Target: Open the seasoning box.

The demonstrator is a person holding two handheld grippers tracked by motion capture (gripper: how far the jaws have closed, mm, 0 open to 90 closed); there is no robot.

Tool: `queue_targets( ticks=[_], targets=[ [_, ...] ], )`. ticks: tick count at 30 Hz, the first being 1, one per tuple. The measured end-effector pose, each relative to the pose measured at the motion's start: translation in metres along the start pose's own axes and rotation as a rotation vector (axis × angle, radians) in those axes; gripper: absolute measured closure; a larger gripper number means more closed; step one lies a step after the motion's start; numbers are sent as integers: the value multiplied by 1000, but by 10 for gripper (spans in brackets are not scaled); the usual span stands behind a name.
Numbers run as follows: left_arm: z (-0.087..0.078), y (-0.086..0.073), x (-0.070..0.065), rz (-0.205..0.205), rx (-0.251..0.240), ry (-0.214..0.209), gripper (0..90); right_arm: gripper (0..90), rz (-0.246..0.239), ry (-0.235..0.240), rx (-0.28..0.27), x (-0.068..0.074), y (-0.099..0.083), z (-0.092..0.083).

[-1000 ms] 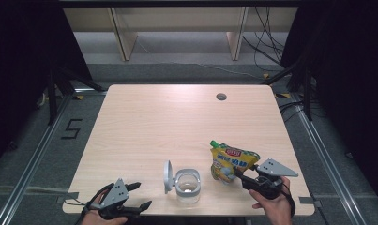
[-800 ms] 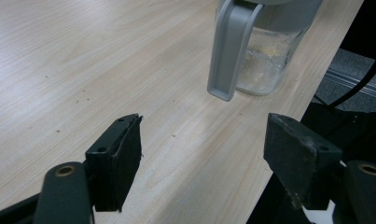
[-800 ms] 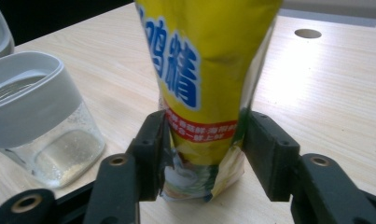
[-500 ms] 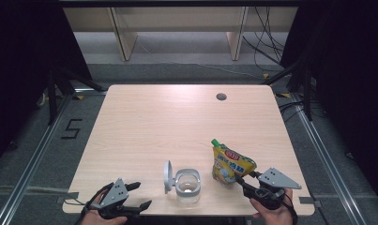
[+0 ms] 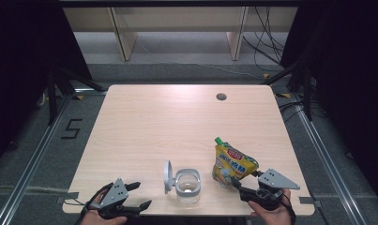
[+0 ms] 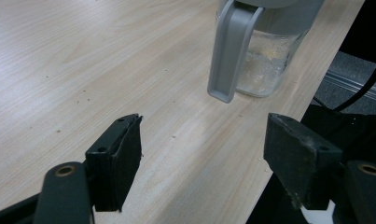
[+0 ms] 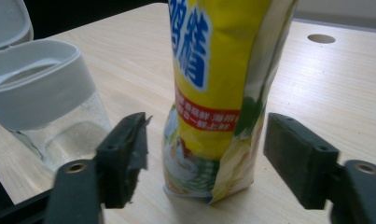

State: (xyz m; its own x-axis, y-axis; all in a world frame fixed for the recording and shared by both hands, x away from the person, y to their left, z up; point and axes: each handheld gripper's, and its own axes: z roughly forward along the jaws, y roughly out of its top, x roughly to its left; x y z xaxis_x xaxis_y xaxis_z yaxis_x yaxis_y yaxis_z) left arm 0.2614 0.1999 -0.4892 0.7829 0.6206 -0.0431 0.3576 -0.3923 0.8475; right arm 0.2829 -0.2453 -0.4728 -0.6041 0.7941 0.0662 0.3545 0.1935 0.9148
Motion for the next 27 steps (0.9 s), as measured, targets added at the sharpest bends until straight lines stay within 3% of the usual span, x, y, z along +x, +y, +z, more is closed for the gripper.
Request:
queue_targets(
  ticks=[4,11,13,16,17,21,24,27],
  targets=[
    [0,0,0,1,-1,1,272,268,-10,-8,-9,-5,-5,5],
    [1,0,0,-4,-3,-3,272,209,31,20,-52,-9,-10,20],
    [1,0,0,2,4,-2,272,209,0,14,-62,-9,-9,26],
    [1,0,1,4,10,-1,272,183,24,27,-67,-6,-10,28],
    [1,0,1,7,13,0,272,195,-9,34,-94,-8,-10,32],
    [1,0,1,4,10,-1,272,193,-5,32,-118,-13,-12,35],
    [1,0,1,7,18,-2,271,196,7,32,-115,-18,-14,38],
    [1,0,1,5,13,-5,271,216,30,41,-67,-17,-18,44]
  ],
)
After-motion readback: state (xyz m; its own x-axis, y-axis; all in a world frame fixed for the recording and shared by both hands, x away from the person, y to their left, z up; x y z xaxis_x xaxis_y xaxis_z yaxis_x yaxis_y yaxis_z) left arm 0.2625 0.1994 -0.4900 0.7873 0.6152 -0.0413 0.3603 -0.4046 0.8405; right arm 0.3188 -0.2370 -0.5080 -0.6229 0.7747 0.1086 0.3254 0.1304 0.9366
